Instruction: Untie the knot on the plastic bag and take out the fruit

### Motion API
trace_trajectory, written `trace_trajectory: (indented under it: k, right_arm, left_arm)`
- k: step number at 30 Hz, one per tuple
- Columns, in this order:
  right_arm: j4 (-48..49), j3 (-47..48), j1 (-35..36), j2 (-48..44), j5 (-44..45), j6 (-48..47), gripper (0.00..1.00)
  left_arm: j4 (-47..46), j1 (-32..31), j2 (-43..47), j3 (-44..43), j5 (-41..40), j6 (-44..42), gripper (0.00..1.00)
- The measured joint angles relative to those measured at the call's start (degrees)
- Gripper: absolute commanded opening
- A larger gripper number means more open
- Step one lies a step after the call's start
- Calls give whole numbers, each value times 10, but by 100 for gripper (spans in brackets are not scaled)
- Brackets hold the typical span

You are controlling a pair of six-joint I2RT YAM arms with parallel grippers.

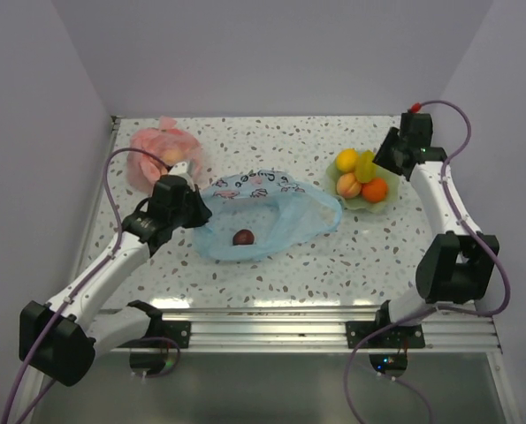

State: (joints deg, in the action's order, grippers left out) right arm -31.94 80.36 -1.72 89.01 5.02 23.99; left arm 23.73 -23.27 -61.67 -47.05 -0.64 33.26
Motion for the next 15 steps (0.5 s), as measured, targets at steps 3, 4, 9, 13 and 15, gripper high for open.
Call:
trace_trajectory:
  k: [3, 4, 9, 13, 15]
  right_arm:
    - [20, -24, -27, 28, -2, 26, 8]
    - [28, -29, -38, 39, -2, 32, 8]
    - [45, -26, -68, 87, -16, 45, 8]
    - [52, -26, -64, 89, -45, 49, 16]
    - [64, -32, -61, 78, -61, 49, 22]
  left_arm:
    - [2, 0, 0, 1, 7, -1, 0]
    - [2, 0, 0, 1, 9, -1, 0]
    - [2, 0, 0, 1, 15, -2, 0]
    - [2, 0, 0, 1, 16, -9, 0]
    - [2, 0, 0, 1, 17, -9, 0]
